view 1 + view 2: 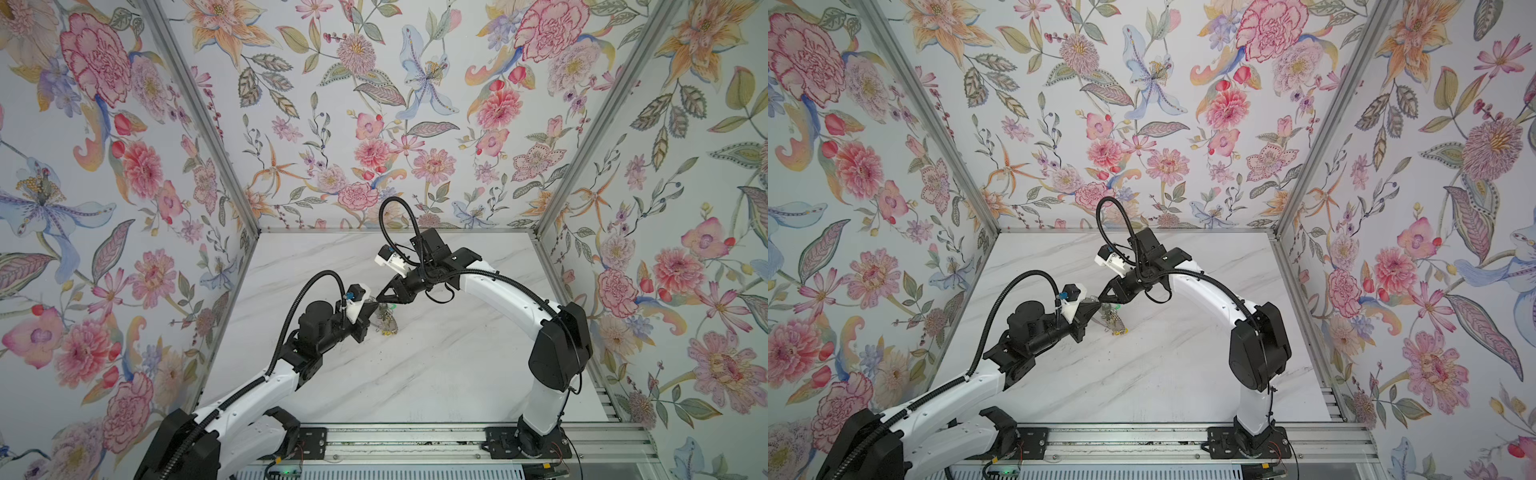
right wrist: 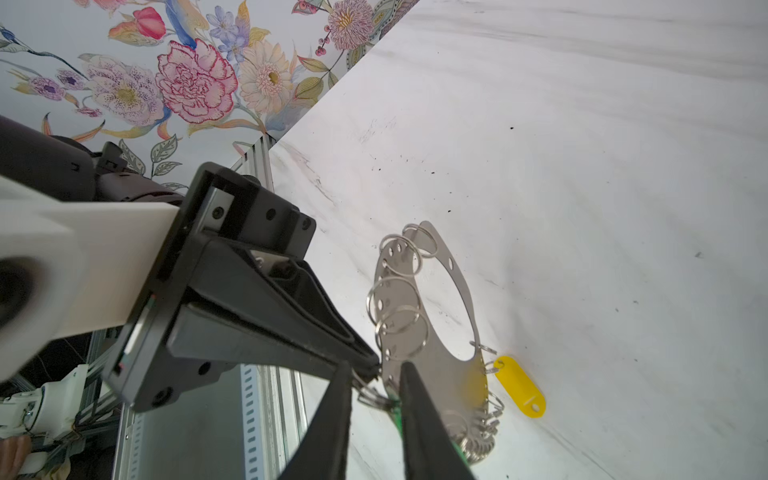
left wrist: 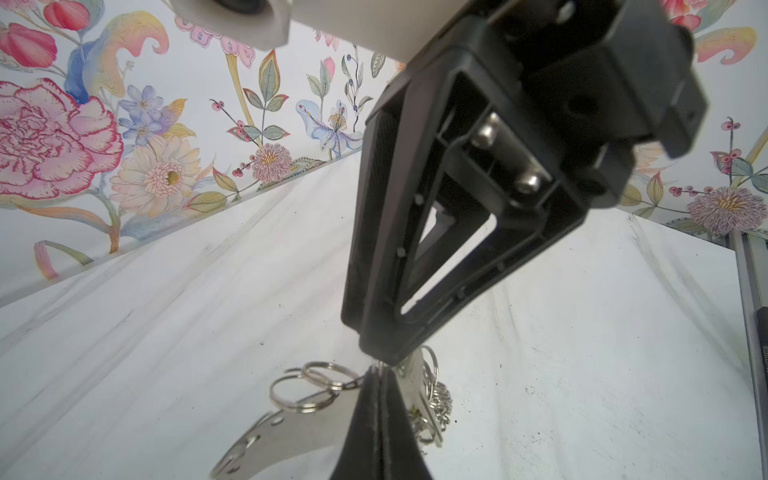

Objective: Remove the keys from the keyring

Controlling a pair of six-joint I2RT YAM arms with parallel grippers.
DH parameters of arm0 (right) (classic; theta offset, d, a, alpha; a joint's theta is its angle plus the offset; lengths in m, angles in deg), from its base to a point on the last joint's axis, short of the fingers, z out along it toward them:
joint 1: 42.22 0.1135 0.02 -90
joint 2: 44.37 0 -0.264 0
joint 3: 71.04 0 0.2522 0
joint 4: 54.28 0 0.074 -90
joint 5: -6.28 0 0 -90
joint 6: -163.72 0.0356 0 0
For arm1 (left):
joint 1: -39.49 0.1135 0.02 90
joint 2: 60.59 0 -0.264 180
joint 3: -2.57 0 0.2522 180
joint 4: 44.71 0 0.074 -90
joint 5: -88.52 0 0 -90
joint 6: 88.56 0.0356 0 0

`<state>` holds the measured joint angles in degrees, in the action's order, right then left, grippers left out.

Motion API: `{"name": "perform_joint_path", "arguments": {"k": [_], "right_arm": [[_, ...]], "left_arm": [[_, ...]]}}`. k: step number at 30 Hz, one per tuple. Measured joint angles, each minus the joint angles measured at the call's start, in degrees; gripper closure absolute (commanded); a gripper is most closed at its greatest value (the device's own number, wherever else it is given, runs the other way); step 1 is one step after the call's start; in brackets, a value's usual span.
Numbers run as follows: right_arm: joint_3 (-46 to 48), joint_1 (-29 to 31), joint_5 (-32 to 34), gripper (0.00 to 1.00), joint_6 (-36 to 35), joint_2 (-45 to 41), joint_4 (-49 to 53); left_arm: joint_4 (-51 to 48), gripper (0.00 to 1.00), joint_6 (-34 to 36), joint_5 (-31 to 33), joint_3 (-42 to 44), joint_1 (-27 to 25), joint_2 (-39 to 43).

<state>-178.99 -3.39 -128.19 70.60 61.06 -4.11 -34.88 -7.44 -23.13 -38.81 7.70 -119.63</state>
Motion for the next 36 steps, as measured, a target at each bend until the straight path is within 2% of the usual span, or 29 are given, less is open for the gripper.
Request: {"name": "perform_joint_path", "arguments": {"k": [12, 17, 21, 23, 24, 26, 27, 36], "right_arm": [[3.5, -0.3, -2.8, 0.78, 1.0, -0.1, -2.6], [4.8, -0.2, -4.5, 0.9, 2.6, -0.1, -4.4], [4.8, 0.4, -5.2, 0.95, 3.5, -0.5, -5.7], [4.8, 0.4, -5.8, 0.89, 3.7, -0.7, -6.4], [4.8, 0.4, -6.0, 0.84, 3.7, -0.7, -6.5], [5.0, 0.4, -6.1, 0.66, 4.1, -0.7, -6.8], [5.3, 0.3, -6.0, 0.64, 3.9, -0.7, -6.7], [8.4, -3.1, -4.6, 0.62, 3.6, -4.9, -6.1]], "left_arm": [[5.0, 1.0, -3.3, 2.6, 2.9, 0.0, 3.7], [8.3, 1.0, -5.4, 3.3, 4.4, 0.1, 4.8], [10.6, 1.0, -7.0, 3.8, 5.0, 0.3, 4.8], [11.7, 1.0, -7.4, 3.9, 5.1, 0.3, 4.8], [12.1, 1.0, -7.6, 3.9, 5.2, 0.3, 4.8], [13.3, 1.0, -7.9, 4.0, 5.4, 0.3, 5.0], [13.9, 1.0, -8.1, 4.0, 5.4, 0.3, 5.0], [15.2, 1.0, -8.1, 2.4, 5.4, 0.3, 4.8]]}}
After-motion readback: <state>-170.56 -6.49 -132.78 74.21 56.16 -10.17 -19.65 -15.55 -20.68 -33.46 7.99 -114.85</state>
